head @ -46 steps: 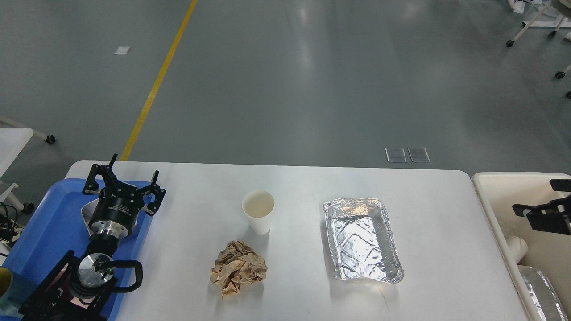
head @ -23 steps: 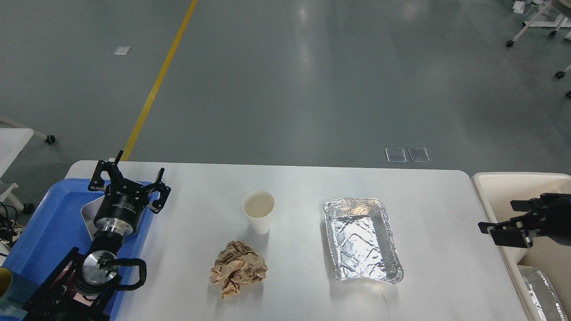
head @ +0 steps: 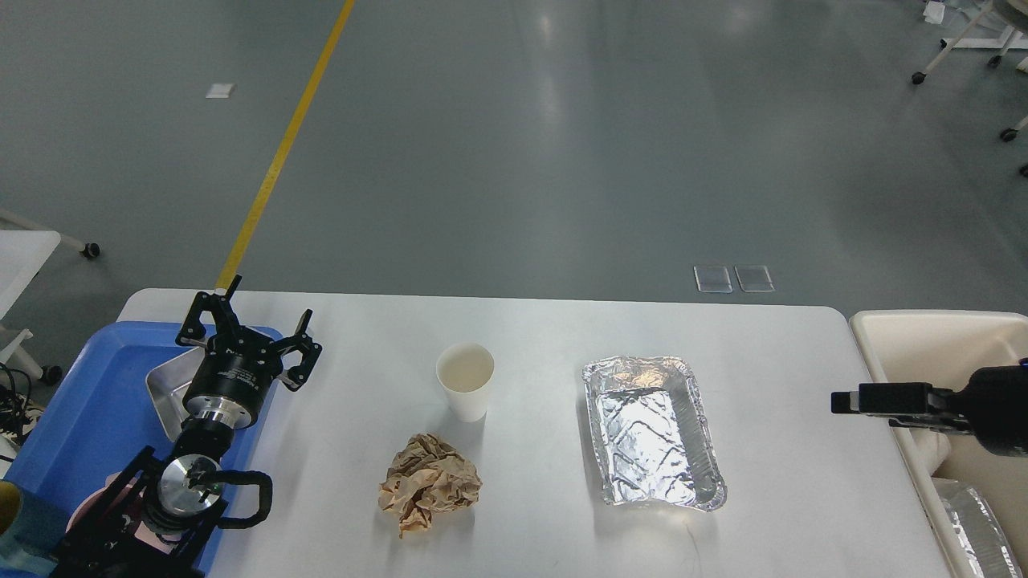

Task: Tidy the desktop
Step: 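Lower the right gripper to the near edge of the foil tray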

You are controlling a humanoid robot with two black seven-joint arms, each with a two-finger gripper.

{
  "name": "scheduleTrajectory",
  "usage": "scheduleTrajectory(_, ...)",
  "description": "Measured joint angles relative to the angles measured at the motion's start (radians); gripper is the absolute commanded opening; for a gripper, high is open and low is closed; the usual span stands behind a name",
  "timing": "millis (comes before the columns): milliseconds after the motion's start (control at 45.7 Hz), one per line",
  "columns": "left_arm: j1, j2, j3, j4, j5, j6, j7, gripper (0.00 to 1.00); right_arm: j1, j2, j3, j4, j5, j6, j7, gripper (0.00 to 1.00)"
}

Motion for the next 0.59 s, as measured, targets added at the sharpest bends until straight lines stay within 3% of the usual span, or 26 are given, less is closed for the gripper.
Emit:
scheduleTrajectory(153,0.0,-0.002,0.009,0.001,0.0,0.001,0.0,0.97,0.002,0.014,0.0,0.021,0.179,0.041,-0.13,1.0)
scheduleTrajectory(481,-0.002,0.0,0.025,0.002,0.0,0.005,0.001,0.97,-0.044,0.112,-0.037,0.027,0.221,0.046,-0.23,1.0)
scheduleTrajectory(591,-0.009,0.0,0.042,0.002,0.0,0.024,0.001,0.97,-0.083,0.167,-0.038,0.025,0.284,0.06,-0.297,1.0)
